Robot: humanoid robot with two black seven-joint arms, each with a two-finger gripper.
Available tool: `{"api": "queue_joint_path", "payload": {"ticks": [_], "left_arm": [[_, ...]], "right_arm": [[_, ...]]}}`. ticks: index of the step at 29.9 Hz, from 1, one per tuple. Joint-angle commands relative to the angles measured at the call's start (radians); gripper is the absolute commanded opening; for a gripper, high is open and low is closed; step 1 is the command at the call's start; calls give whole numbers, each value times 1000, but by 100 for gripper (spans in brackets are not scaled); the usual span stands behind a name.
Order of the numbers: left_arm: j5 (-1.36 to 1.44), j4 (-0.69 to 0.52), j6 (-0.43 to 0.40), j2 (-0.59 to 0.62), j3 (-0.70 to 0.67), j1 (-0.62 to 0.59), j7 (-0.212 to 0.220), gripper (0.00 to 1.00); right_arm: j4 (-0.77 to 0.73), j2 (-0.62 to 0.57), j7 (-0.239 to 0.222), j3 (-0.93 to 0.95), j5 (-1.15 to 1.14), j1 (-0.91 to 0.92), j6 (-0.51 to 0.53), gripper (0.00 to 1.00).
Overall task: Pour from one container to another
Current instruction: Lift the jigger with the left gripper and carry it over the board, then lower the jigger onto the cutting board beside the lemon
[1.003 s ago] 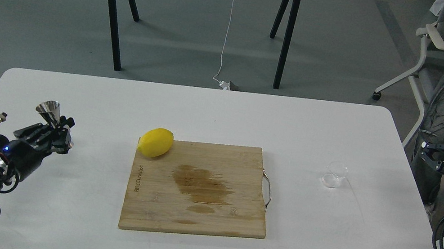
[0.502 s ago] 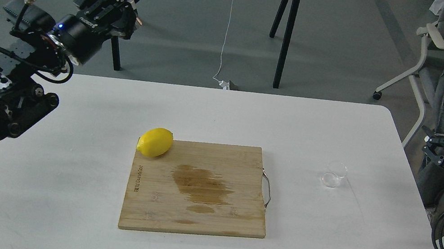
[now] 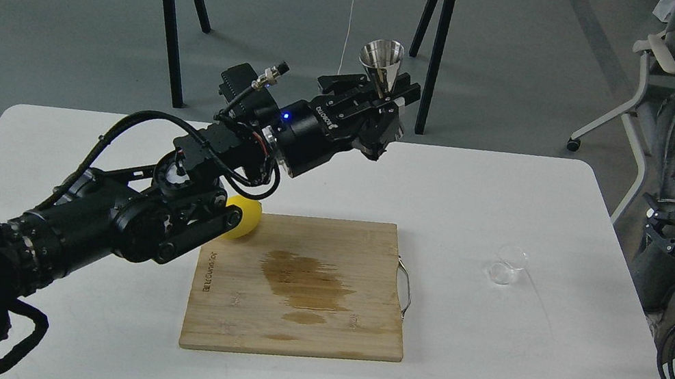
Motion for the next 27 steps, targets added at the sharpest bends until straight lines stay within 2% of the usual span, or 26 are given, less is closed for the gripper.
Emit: {"api": "queue_joint_path", "payload": {"ticks": [1, 4, 14, 27], "left_arm": [[75, 44, 0, -1, 6, 53, 0, 8], [125, 82, 0, -1, 8, 111, 0, 8], [242, 89, 0, -1, 16, 277, 0, 8], [240, 101, 0, -1, 12, 289, 0, 13]], "right_arm": [[0, 0, 0, 0, 0, 0, 0, 100], [0, -2, 0, 0, 0, 0, 0, 100], [1, 1, 0, -3, 0, 0, 0, 100], [1, 3, 0, -5, -2, 0, 0, 100]]}}
